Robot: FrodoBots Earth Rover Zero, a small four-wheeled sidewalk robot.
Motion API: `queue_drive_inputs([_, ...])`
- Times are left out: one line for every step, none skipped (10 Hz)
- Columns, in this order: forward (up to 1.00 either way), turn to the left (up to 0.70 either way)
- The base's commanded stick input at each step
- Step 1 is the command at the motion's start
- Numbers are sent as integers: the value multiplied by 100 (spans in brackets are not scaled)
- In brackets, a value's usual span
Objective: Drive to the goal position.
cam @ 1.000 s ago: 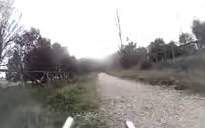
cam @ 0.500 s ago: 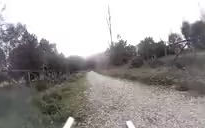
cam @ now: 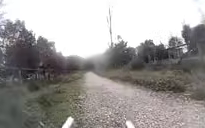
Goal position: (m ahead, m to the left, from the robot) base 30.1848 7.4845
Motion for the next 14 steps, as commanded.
queue_drive_inputs([70, 0])
queue_drive_inputs([70, 0])
queue_drive_inputs([70, 0])
queue_drive_inputs([70, 0])
queue_drive_inputs([70, 21])
queue_drive_inputs([70, 35])
queue_drive_inputs([70, 23])
queue_drive_inputs([70, 0])
queue_drive_inputs([70, 0])
queue_drive_inputs([70, 0])
queue_drive_inputs([70, 0])
queue_drive_inputs([70, 0])
queue_drive_inputs([70, 0])
queue_drive_inputs([70, 0])
